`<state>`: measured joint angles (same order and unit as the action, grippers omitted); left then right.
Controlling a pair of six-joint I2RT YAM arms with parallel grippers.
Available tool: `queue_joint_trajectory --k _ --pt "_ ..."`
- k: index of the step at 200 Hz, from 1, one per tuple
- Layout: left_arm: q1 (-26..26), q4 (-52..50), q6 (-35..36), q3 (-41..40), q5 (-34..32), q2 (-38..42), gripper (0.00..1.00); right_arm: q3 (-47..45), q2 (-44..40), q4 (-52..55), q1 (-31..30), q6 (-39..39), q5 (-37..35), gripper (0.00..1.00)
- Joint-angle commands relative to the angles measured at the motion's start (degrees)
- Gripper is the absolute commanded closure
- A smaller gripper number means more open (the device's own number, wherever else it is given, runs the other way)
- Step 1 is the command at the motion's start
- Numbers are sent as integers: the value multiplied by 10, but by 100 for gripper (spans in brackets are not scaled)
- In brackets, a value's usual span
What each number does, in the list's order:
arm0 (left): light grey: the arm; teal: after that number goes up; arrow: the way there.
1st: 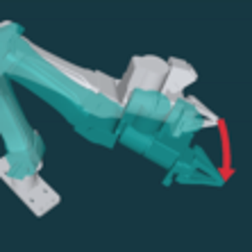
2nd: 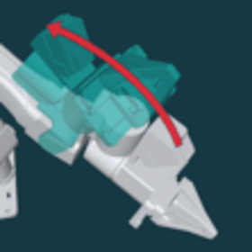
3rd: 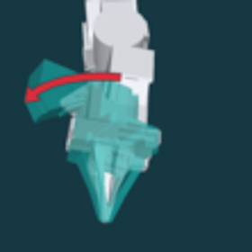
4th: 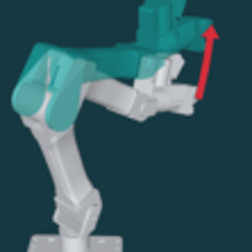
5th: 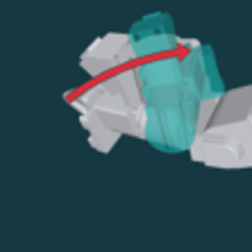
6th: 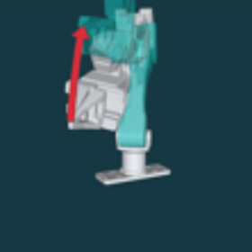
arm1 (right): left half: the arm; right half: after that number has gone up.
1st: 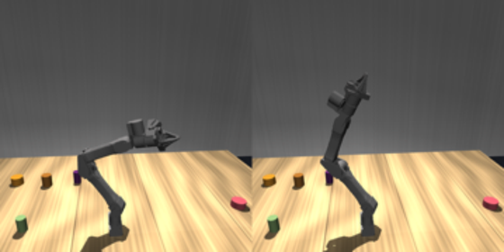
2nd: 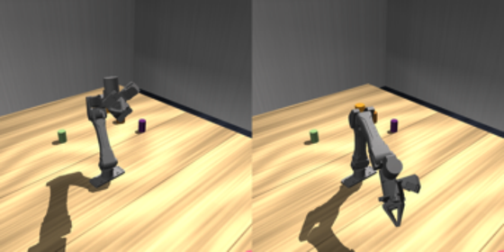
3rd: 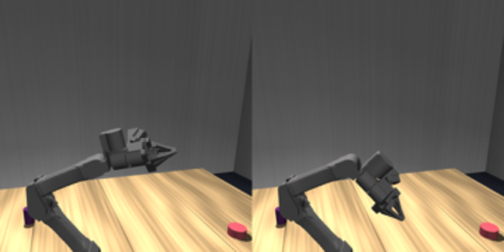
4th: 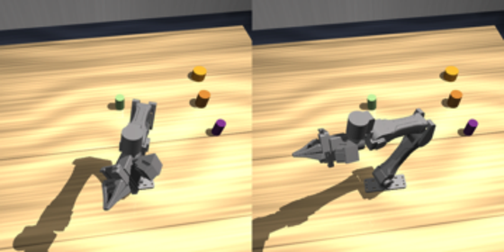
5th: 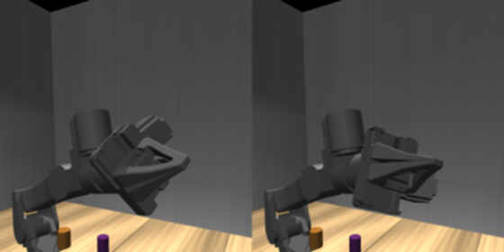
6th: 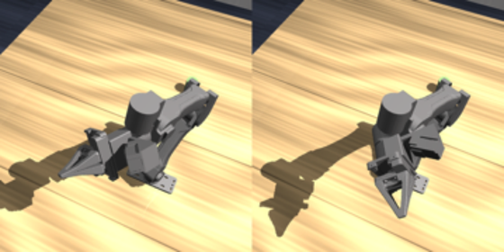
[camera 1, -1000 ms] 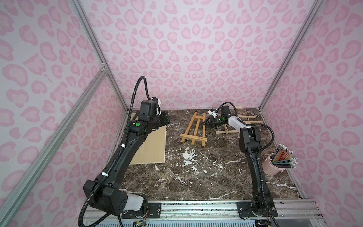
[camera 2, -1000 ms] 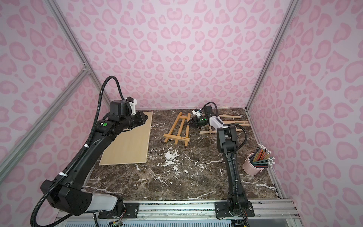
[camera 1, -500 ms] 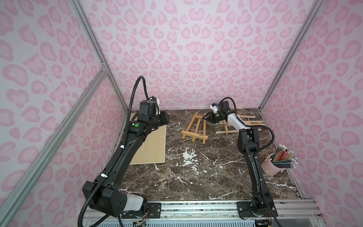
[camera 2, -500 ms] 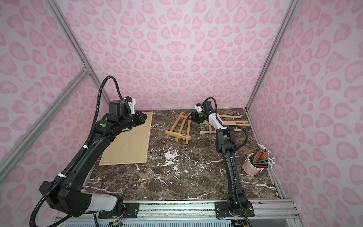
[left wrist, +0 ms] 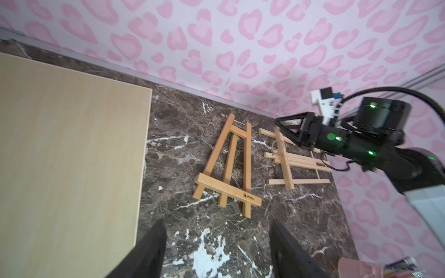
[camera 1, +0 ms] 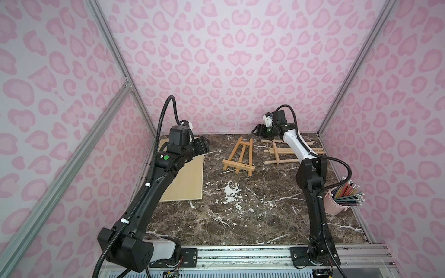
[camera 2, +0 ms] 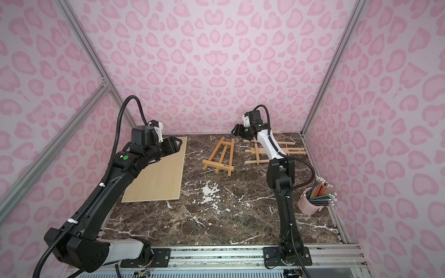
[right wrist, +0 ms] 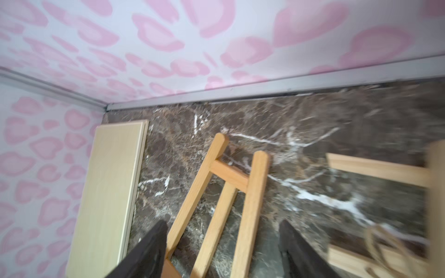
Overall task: Disassemble the easel
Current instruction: Place the easel at the center of the board, then reset both arms
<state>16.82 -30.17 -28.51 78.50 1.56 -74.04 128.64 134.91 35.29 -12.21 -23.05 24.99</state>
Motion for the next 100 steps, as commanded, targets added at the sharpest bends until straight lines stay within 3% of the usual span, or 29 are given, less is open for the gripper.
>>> queue_joint_trajectory --k 1,30,43,47,71,100 --pt "-1 69 21 -36 -104 43 1 -180 -145 -89 -17 13 -129 25" --pt "0 149 57 -104 -170 113 2 -473 -384 -296 -24 -2 -245 24" --pt "-1 188 78 -134 -192 140 2 -571 -463 -344 -24 -7 -327 3" --pt "0 199 84 -143 -198 148 2 -595 -485 -353 -22 -13 -358 1" --pt "-1 255 119 -184 -244 183 2 -730 -610 -409 -5 -35 -478 1" --pt "-1 315 191 -220 -284 195 2 -892 -735 -543 9 -1 -519 1"
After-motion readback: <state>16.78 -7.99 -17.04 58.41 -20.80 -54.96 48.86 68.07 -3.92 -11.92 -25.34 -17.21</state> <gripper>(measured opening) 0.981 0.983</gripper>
